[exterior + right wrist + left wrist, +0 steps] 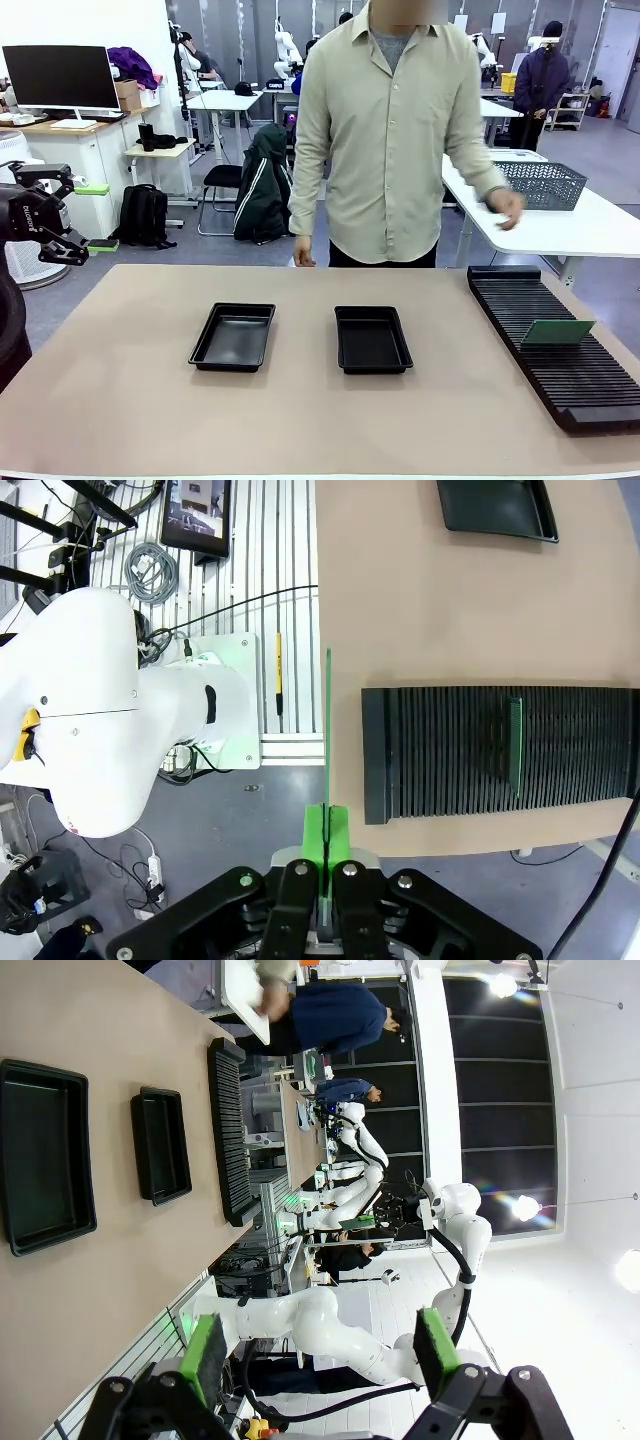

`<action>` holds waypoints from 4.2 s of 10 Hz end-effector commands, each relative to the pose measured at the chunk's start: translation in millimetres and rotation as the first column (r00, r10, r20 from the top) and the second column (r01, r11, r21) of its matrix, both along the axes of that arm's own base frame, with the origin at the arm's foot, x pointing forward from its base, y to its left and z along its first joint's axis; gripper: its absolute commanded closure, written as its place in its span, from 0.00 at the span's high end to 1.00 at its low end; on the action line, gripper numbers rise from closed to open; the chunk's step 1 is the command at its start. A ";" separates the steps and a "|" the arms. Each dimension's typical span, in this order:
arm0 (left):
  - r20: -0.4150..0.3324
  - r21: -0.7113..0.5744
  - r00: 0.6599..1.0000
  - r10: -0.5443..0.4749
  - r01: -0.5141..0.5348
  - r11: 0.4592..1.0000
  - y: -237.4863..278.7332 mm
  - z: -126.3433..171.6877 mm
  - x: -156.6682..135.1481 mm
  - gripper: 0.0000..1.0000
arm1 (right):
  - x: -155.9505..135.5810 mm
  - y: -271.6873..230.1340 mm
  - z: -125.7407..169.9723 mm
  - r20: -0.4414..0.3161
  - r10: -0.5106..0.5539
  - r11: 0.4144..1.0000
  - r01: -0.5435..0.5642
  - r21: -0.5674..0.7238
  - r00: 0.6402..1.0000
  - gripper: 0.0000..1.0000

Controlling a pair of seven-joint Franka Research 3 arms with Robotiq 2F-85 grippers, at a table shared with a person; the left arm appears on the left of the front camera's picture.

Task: Inspect and transfer BCBs to ESD trays.
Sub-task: Pick up the Blank PCB from the PCB Rack and place it in the left ESD tray.

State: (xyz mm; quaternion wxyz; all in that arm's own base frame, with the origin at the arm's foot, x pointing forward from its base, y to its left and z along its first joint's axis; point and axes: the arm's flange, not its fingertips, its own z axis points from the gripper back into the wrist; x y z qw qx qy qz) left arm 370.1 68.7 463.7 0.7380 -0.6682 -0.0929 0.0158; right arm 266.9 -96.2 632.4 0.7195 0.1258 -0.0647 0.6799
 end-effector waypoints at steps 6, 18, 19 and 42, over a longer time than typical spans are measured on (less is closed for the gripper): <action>0.000 -0.002 1.000 0.001 -0.001 1.000 0.5 0.3 -0.7 1.00 | -0.6 -1.0 -0.4 0.000 -0.002 1.000 0.002 -0.003 1.000 0.02; 0.000 -0.002 1.000 0.001 -0.001 1.000 0.5 0.3 -0.7 1.00 | 54.5 43.6 19.7 -0.337 -0.486 0.772 0.577 0.265 0.806 0.02; 0.000 -0.002 1.000 0.001 -0.001 1.000 0.5 0.3 -0.7 1.00 | 58.2 55.4 18.8 -0.367 -0.514 0.745 0.616 0.256 0.775 0.02; 0.000 -0.002 1.000 0.001 -0.001 1.000 0.5 0.3 -0.7 1.00 | 125.6 405.4 -175.0 -0.824 -0.533 0.207 0.974 0.092 0.191 0.02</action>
